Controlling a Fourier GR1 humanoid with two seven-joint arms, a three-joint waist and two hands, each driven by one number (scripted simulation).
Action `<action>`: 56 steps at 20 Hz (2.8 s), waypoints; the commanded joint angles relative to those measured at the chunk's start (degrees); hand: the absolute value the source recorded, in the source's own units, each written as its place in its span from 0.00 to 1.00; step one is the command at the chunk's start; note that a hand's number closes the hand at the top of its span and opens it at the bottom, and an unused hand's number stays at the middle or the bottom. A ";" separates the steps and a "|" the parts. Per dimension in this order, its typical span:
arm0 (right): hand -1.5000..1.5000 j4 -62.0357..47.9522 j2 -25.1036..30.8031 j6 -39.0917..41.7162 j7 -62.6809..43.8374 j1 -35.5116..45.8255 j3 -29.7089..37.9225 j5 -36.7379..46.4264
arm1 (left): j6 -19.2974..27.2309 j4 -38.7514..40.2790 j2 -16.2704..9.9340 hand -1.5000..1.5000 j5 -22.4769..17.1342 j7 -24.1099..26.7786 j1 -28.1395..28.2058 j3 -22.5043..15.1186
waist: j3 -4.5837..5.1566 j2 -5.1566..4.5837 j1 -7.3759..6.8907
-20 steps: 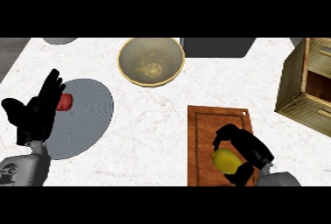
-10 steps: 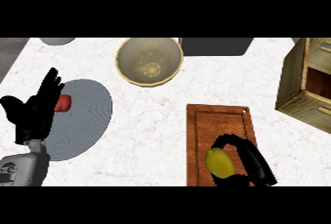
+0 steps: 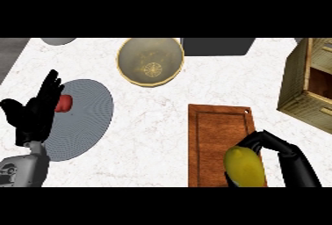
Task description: Pick the lemon from the cutting board and place it in the basket
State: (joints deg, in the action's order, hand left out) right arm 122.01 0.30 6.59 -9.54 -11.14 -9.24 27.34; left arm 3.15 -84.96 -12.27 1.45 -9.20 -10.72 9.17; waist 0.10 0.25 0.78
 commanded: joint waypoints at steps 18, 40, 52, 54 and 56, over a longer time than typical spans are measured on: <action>1.00 -8.62 12.54 -0.97 -37.64 46.77 23.56 -2.39 | -0.10 -1.47 0.32 0.50 0.86 -4.01 -2.32 -1.09 | -0.08 -0.27 -1.20; 1.00 -56.76 28.40 -3.99 -11.11 54.95 28.37 1.35 | -1.04 -1.71 1.31 0.50 0.55 -0.01 1.46 -0.59 | -0.12 -0.41 -1.58; 1.00 -73.33 35.36 0.06 0.14 59.04 33.54 -5.83 | 0.67 -4.04 1.98 0.50 1.36 -3.86 -1.16 -1.06 | -0.13 -0.37 -1.48; 1.00 -63.14 43.02 -1.16 7.72 53.87 19.44 11.46 | -0.37 -1.13 0.63 0.50 1.27 -1.67 -1.87 -0.25 | 0.05 -0.99 -1.55; 1.00 -63.14 43.18 -6.14 10.08 54.24 17.63 15.07 | -0.03 -0.16 2.11 0.50 1.67 0.82 -0.73 -1.10 | -0.03 -0.98 -2.07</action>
State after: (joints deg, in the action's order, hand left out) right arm 56.93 39.65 4.07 -5.66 44.34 14.45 34.07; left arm 3.26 -85.87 -10.47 2.96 -10.07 -11.88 8.28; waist 0.07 -0.55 -0.92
